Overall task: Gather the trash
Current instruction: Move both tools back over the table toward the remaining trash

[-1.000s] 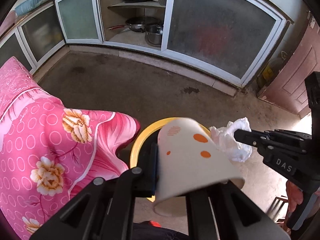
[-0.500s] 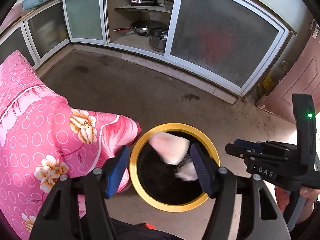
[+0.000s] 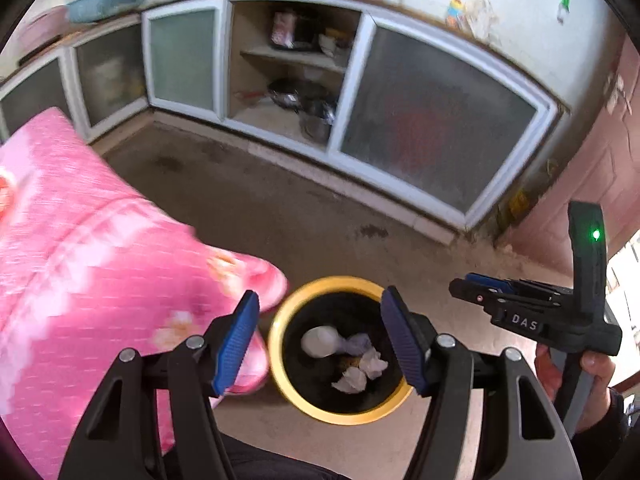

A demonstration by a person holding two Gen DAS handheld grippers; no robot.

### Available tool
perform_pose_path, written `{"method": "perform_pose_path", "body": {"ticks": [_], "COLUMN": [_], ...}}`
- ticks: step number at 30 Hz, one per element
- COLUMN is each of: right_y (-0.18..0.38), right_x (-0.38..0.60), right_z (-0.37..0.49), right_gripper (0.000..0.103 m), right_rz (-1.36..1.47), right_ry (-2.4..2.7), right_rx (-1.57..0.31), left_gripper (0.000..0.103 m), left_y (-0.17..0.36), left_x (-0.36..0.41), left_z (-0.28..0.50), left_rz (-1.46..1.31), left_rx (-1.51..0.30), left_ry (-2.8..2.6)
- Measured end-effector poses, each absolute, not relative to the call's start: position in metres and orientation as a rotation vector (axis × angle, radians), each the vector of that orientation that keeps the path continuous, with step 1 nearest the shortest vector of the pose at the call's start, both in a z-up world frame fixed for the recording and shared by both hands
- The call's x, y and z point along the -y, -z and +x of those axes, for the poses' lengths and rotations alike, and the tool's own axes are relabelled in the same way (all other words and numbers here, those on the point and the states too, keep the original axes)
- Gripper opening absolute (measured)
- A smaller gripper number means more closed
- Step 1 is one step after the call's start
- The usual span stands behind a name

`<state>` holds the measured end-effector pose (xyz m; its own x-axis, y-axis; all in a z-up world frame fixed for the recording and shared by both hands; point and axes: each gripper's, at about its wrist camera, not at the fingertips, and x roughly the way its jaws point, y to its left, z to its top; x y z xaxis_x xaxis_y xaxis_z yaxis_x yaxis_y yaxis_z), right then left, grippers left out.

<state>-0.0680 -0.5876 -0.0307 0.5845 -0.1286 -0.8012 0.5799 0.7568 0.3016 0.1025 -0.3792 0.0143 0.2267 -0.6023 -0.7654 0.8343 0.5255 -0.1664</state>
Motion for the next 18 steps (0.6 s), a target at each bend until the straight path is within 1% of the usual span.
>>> {"method": "perform_pose_path", "body": {"ticks": [1,2,4,6,10,12,13,16,17,18], "right_y": [0.021,0.016,-0.001,-0.016,-0.045,-0.057,-0.064,-0.077,-0.08,-0.083], "right_x": [0.584,0.582,0.57,0.554,0.515,0.494,0.484,0.456,0.447,0.437], "right_z": [-0.065,-0.061,-0.044,-0.027,0.017,0.039,0.05,0.079,0.088,0.101], "right_gripper": [0.047,0.048,0.048,0.048,0.049,0.054,0.055,0.065,0.068,0.068], "right_rz": [0.576,0.567,0.51,0.453,0.364,0.337,0.321,0.284,0.279,0.27], "right_ry": [0.427,0.418,0.392,0.359,0.263,0.204,0.185,0.136,0.121,0.098], "right_rx": [-0.825,-0.814,-0.802,-0.785,-0.752,-0.726,-0.712,-0.673,-0.668,-0.67], "left_gripper": [0.063,0.067,0.072,0.08,0.082,0.089,0.089,0.092,0.095,0.095], "left_y": [-0.025,-0.036,-0.059,-0.077,-0.102,-0.106,-0.107,-0.108,-0.107,-0.106], "left_x": [0.367,0.353,0.32,0.29,0.215,0.175,0.148,0.09,0.072,0.046], "left_z": [0.107,0.113,0.126,0.137,0.163,0.178,0.187,0.206,0.215,0.225], "left_rz": [0.289,0.271,0.223,0.195,0.179,0.164,0.153,0.135,0.126,0.107], "left_rx": [-0.871,-0.845,-0.795,-0.749,-0.673,-0.662,-0.657,-0.65,-0.651,-0.655], "left_ry": [1.0,0.98,0.938,0.896,0.742,0.652,0.591,0.449,0.401,0.34]}}
